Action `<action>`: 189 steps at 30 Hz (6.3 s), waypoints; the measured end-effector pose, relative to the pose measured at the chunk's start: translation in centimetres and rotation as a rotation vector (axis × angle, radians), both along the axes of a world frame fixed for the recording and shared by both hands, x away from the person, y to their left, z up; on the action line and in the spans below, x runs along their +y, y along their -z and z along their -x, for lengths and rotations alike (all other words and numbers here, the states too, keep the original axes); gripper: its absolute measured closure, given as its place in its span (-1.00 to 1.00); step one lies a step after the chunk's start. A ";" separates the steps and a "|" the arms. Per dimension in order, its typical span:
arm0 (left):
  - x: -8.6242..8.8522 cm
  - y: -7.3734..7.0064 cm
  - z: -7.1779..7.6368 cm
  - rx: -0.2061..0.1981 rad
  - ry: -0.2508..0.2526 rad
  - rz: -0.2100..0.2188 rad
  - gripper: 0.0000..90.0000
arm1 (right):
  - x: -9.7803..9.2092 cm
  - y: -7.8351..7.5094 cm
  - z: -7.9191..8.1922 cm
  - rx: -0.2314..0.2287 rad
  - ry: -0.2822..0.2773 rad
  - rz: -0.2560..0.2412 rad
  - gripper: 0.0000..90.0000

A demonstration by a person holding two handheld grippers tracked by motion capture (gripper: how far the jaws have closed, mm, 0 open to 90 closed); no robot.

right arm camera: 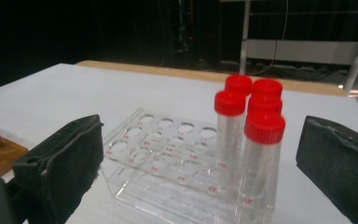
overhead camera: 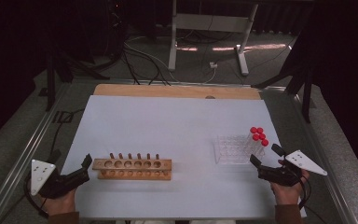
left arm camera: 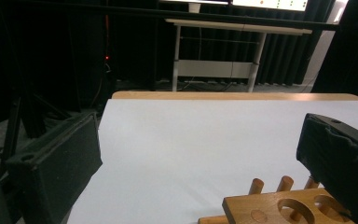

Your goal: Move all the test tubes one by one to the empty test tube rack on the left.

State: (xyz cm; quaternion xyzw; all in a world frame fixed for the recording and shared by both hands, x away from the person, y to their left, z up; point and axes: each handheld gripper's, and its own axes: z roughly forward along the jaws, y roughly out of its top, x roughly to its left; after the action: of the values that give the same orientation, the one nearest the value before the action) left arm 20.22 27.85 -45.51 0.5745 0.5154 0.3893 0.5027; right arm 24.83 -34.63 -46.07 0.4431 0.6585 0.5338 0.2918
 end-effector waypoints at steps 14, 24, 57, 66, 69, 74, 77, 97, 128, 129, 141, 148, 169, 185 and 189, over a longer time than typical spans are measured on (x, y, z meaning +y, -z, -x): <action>-0.2 0.2 0.2 -0.007 -0.025 -0.006 -0.99 | -0.6 -1.5 -0.4 0.014 -0.006 -0.030 -0.98; -0.5 0.5 0.1 0.001 -0.015 -0.007 -0.99 | -0.9 -0.8 -1.4 0.092 0.036 0.039 -0.51; -0.9 0.8 0.0 0.010 -0.005 -0.014 -0.99 | -0.4 0.6 -2.7 0.106 0.147 0.130 0.65; -1.0 0.6 0.0 0.022 0.005 -0.025 -0.99 | -0.6 -2.0 -1.9 0.023 0.162 0.081 0.65; -1.2 0.5 0.0 0.029 0.015 -0.037 -0.99 | -0.7 -2.7 -1.6 0.006 0.155 0.076 0.65; -1.7 0.3 -0.1 0.041 0.026 -0.041 -0.99 | -0.3 -3.6 -1.1 -0.012 0.130 0.074 0.65; -2.3 -0.2 -0.1 0.059 0.072 -0.042 -0.99 | 0.1 -3.9 -1.0 -0.008 0.106 0.068 0.65; -7.1 -4.2 -2.5 0.037 0.262 0.007 -0.99 | 4.5 -6.0 -1.5 0.014 -0.131 0.053 0.65; -19.6 -6.4 -5.6 0.083 0.581 -0.040 -0.91 | 10.9 -3.8 -2.1 0.095 -0.324 0.105 0.65; -20.1 -6.4 -5.7 0.083 0.593 -0.038 -0.91 | 11.0 -3.8 -2.1 0.094 -0.329 0.111 0.65; -24.6 -6.8 -6.2 0.095 0.703 -0.042 -0.81 | 12.4 -3.4 -1.8 0.102 -0.358 0.124 0.65; -26.2 -6.7 -6.3 0.106 0.733 -0.062 -0.81 | 13.2 -3.2 -1.6 0.103 -0.381 0.136 0.65; -28.8 -5.5 -6.9 0.180 0.822 -0.080 0.48 | 14.1 -3.0 -1.3 0.104 -0.417 0.139 0.65; -27.8 -5.9 -7.0 0.173 0.804 -0.064 0.59 | 13.5 -3.1 -1.5 0.119 -0.454 0.096 -0.19; -27.0 -6.2 -7.0 0.165 0.796 -0.052 0.59 | 13.0 -3.2 -1.6 0.110 -0.415 0.067 -0.66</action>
State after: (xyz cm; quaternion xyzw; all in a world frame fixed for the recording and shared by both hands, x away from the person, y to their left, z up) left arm 27.21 0.84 -39.30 0.7709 0.2813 0.1301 0.5564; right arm 26.48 -21.66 -42.82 0.3166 0.7679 0.5352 0.1537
